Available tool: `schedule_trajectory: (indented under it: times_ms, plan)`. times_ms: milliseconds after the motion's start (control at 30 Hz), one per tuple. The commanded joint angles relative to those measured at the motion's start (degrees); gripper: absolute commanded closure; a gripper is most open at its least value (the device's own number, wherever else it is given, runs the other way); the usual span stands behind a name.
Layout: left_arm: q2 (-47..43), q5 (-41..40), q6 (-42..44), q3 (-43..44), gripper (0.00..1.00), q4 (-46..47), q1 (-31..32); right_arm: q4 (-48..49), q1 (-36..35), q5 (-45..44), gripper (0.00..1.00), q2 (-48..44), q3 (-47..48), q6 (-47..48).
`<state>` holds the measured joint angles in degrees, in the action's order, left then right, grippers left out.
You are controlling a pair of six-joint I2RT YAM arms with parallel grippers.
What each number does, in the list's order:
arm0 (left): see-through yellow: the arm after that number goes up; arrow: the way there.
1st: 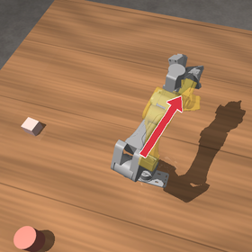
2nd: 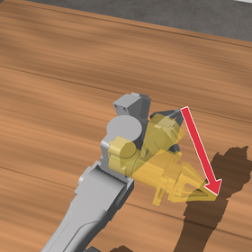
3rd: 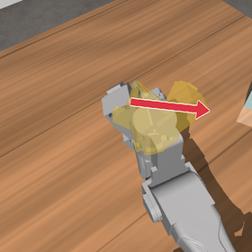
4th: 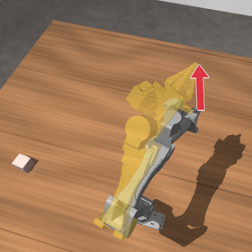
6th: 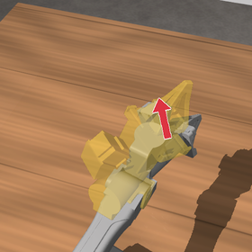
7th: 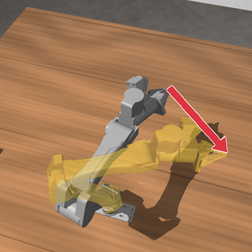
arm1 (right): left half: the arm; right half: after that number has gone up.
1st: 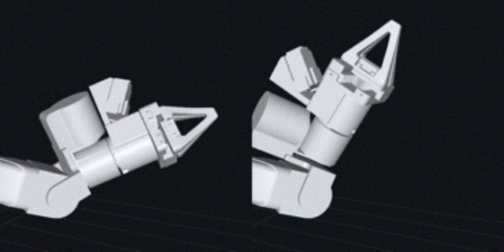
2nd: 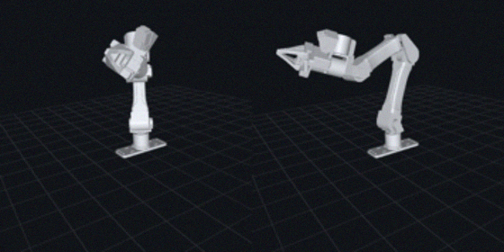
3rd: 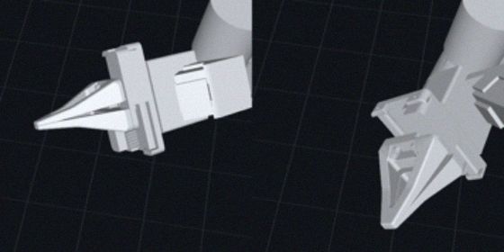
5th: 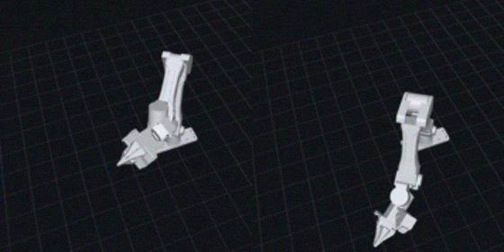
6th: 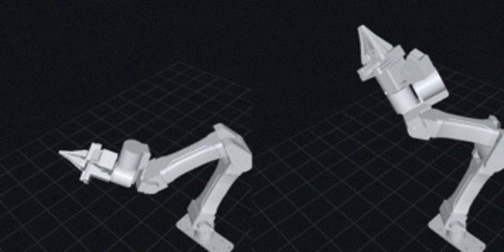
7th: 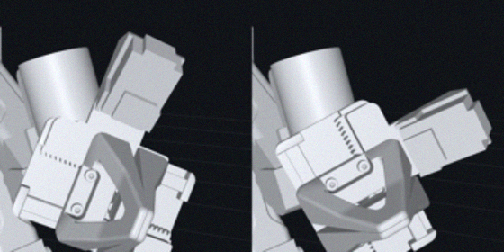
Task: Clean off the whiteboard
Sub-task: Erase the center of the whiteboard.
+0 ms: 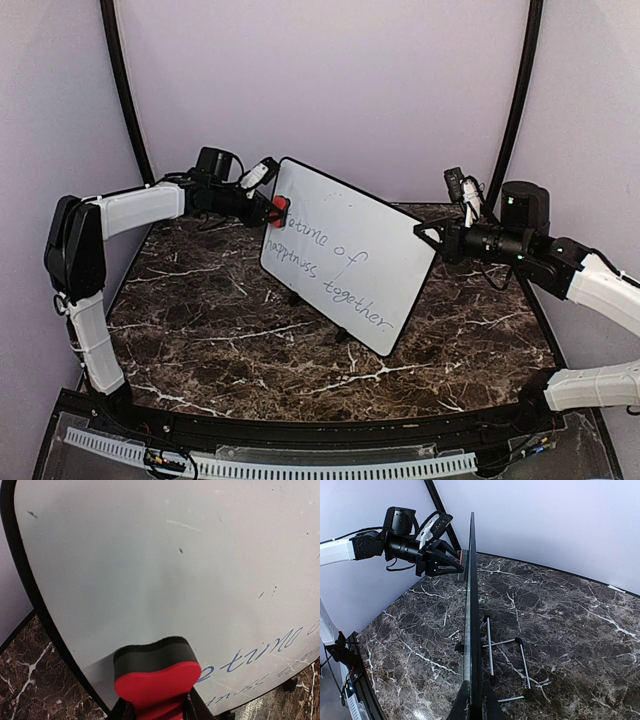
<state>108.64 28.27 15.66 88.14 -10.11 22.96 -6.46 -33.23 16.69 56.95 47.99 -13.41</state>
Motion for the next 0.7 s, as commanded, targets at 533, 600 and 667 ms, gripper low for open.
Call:
schedule_trajectory:
  times_ms: [533,600,667]
  plan:
    - [3.35,5.67,-2.27,-2.97,0.72,-5.95,-3.28,-1.44,-0.77,1.83,1.00,0.37,-0.44,4.66]
    - [3.81,5.94,-2.31,-1.25,0.72,-5.36,-3.35,-1.51,-0.72,1.96,1.00,0.32,-0.50,4.71]
    - [4.41,6.23,-2.57,0.89,0.72,-4.96,-3.36,-1.46,-0.73,1.87,1.00,0.22,-0.60,4.71]
